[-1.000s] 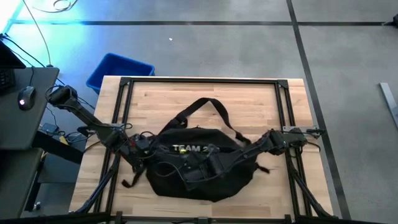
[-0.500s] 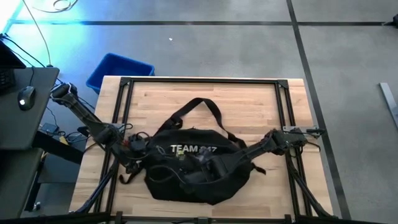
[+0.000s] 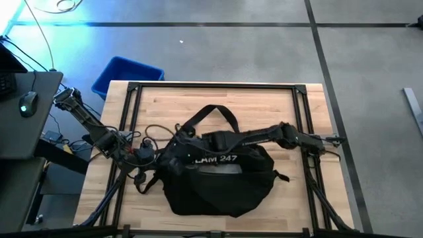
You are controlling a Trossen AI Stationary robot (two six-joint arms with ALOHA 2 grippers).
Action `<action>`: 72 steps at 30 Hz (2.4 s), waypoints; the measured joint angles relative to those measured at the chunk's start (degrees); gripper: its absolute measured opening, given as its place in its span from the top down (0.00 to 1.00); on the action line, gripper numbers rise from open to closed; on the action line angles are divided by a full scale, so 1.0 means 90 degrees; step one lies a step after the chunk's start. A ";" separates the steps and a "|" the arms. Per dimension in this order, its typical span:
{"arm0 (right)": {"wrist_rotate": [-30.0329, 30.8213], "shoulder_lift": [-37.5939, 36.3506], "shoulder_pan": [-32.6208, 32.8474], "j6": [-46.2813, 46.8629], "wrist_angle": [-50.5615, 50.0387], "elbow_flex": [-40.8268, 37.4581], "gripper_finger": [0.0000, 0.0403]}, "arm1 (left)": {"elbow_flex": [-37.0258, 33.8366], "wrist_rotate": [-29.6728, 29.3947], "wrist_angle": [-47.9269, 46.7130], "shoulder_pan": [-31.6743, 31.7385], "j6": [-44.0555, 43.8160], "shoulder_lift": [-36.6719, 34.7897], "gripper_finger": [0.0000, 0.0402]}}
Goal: Unpack backpack
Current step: Close the black backpack
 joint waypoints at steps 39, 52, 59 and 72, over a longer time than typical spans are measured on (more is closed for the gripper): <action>-0.0023 0.1127 0.0255 -0.3194 -0.0304 -0.0071 0.80 | -0.0738 0.0248 0.0118 0.0005 -0.0117 0.0000 1.00; 0.0100 0.1267 0.0412 -0.2928 -0.1023 0.0122 1.00 | -0.1217 0.0064 0.0050 0.0017 -0.0879 0.0058 1.00; 0.0398 0.0727 0.0695 -0.2654 -0.1228 0.0152 1.00 | -0.1988 0.0398 0.0005 0.0017 -0.1722 0.0066 1.00; 0.1160 0.0420 0.1044 -0.1022 -0.2949 0.0152 1.00 | -0.2270 0.0529 -0.0166 0.0012 -0.1719 0.0039 1.00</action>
